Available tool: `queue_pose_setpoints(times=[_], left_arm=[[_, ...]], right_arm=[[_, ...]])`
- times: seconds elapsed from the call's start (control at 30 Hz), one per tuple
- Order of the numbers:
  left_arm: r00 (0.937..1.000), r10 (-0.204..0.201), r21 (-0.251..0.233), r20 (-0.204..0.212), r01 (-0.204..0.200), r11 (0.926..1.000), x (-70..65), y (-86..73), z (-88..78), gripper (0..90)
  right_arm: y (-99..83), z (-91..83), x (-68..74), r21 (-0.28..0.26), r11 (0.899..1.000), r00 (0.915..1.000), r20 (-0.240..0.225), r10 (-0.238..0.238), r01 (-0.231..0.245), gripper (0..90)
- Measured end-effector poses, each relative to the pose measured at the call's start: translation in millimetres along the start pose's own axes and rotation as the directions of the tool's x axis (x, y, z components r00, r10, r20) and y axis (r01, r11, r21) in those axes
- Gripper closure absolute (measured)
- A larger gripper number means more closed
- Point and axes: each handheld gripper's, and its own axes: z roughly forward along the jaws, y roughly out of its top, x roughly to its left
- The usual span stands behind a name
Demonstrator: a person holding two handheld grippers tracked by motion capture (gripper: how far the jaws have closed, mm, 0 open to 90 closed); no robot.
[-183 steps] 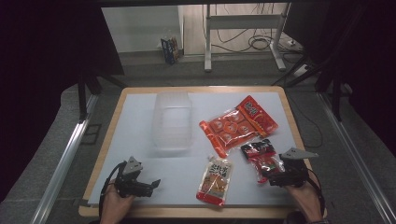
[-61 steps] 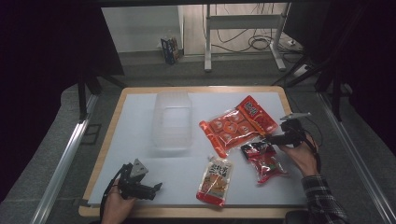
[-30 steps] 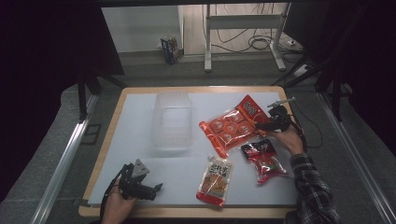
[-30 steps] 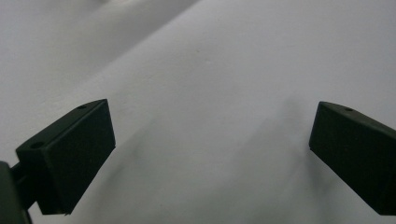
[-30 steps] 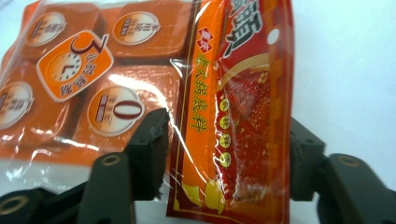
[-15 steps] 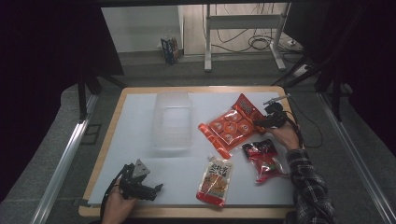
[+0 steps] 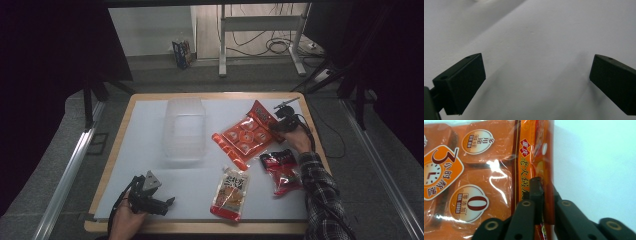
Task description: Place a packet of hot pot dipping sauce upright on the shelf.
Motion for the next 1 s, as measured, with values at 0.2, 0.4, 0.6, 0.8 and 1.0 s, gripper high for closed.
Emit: queue_pose_setpoints(times=[0.2, 0.4, 0.6, 0.8, 1.0], left_arm=[[1.0000, 0.002, 0.001, -0.003, -0.002, 1.0000, -0.6, 0.2, -0.1, 0.4], [1.0000, 0.004, 0.001, -0.006, -0.004, 1.0000, -0.9, 0.4, -0.1, 0.4], [1.0000, 0.005, -0.001, -0.007, -0.005, 1.0000, -1.2, 0.6, -0.2, 0.4], [0.9999, 0.007, -0.004, -0.008, -0.007, 1.0000, -1.5, 0.9, -0.9, 0.4], [0.9999, 0.013, -0.004, -0.009, -0.013, 0.9999, -2.1, 1.3, -1.4, 0.4]], right_arm=[[2.4, -7.0, 2.9, 0.021, 0.999, 0.9996, -0.003, 0.028, -0.028, 88.6], [5.1, -21.6, 3.9, 0.008, 0.999, 0.9981, -0.037, 0.048, -0.048, 88.6], [11.9, -38.7, 9.4, -0.018, 0.999, 0.9977, -0.050, 0.046, -0.047, 88.7], [25.4, -73.2, 22.8, -0.095, 0.995, 0.9971, -0.075, 0.016, -0.024, 88.7], [38.3, -96.9, 40.2, -0.135, 0.991, 0.9957, -0.090, -0.021, 0.008, 88.7]])
